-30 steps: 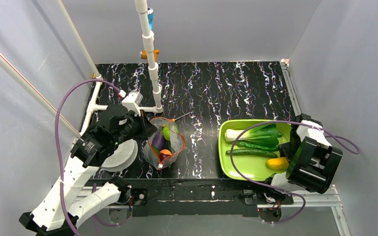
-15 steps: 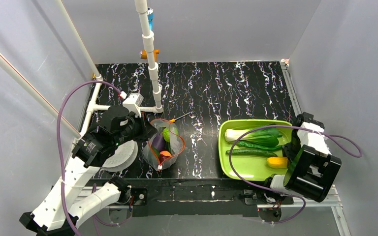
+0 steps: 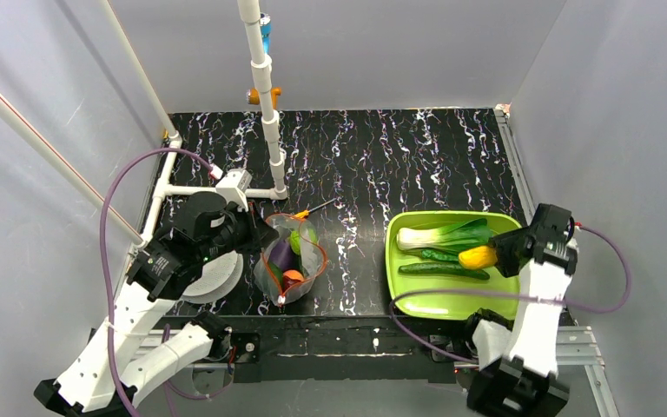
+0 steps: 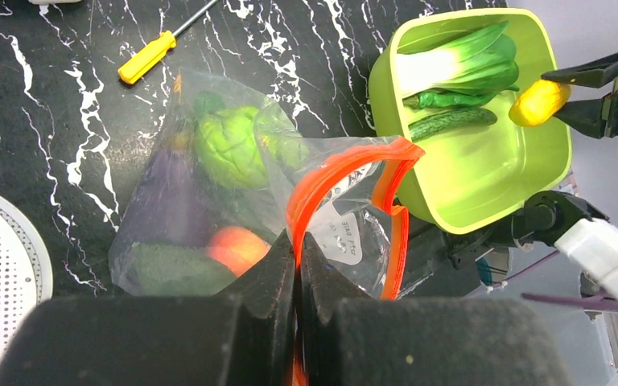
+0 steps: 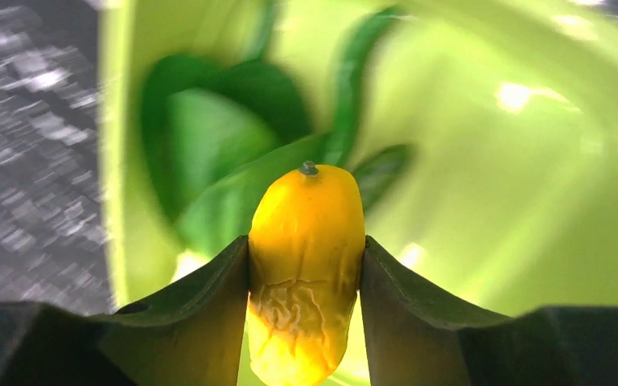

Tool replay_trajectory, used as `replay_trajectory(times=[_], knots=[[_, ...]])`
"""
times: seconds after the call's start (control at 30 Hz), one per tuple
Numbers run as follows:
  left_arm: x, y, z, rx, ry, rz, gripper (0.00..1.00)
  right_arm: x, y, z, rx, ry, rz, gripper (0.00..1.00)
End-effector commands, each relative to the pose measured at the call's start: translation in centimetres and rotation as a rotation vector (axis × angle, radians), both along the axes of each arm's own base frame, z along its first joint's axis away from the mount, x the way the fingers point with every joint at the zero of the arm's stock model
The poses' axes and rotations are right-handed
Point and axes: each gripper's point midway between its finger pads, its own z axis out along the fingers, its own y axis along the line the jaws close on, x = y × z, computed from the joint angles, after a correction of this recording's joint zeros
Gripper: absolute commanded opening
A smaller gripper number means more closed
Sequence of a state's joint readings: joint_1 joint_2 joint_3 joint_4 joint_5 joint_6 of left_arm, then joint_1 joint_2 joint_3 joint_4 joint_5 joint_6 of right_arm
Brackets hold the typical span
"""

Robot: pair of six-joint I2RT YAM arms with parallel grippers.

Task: Place the food in the zip-top bag and seal the zipper
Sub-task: Pick up the fake vegetable from the bin, then place the fake vegetable in the zipper food storage bag.

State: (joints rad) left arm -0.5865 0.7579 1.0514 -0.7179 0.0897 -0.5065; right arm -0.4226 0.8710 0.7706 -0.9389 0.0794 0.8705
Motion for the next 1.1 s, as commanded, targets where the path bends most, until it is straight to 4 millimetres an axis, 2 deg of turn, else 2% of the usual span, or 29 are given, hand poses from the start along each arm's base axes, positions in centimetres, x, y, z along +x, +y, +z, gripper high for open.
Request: replay_trajectory(times=[0.0, 0.07, 0.13, 0.27, 0.37, 0.43, 0.5, 0.63, 0.73, 0.83, 0.93, 1.07], knots=[[-0.2, -0.1, 0.4, -0.037, -0.031, -0.002, 0.0, 3.4, 5.0, 4.9, 0.089, -0.447, 0.219, 0.01], [-0.4, 0.0, 0.5, -0.037, -0.025, 0.001, 0.0, 4.0, 6.5, 7.1, 0.099, -0.583, 0.26, 0.01], [-0.6, 0.1, 0.4, -0.039, -0.021, 0.001, 0.0, 4.6, 8.7, 9.2, 0.12, -0.666, 0.373, 0.01], [-0.6, -0.3, -0.5, -0.053, 0.003, -0.003, 0.0, 5.5, 14.4, 12.3, 0.146, -0.699, 0.644, 0.01], [-0.6, -1.0, -0.6, -0.064, 0.03, -0.021, 0.0, 5.4, 20.9, 13.4, 0.177, -0.684, 0.887, 0.01], [-0.3, -1.3, -0.4, -0.074, 0.035, -0.024, 0.0, 4.5, 25.7, 14.3, 0.169, -0.689, 1.038, 0.01], [-0.4, -1.5, 0.0, -0.079, 0.037, -0.033, 0.0, 3.3, 30.1, 16.1, 0.145, -0.727, 1.159, 0.01], [-0.7, -1.2, 0.0, -0.064, 0.053, -0.028, 0.0, 0.6, 36.9, 19.4, 0.15, -0.812, 1.337, 0.01], [-1.0, -1.0, -0.5, -0.063, 0.072, -0.021, 0.0, -0.9, 39.7, 21.3, 0.136, -0.876, 1.425, 0.01], [-1.2, -1.1, -0.7, -0.071, 0.091, -0.021, 0.0, -1.8, 41.1, 22.0, 0.103, -0.913, 1.47, 0.01], [-1.2, -1.4, -0.7, -0.081, 0.098, -0.026, 0.0, -3.0, 42.3, 21.8, 0.11, -0.93, 1.516, 0.02], [-0.9, -2.0, -0.5, -0.094, 0.108, -0.038, 0.0, -4.1, 43.7, 20.7, 0.016, -0.927, 1.555, 0.13]])
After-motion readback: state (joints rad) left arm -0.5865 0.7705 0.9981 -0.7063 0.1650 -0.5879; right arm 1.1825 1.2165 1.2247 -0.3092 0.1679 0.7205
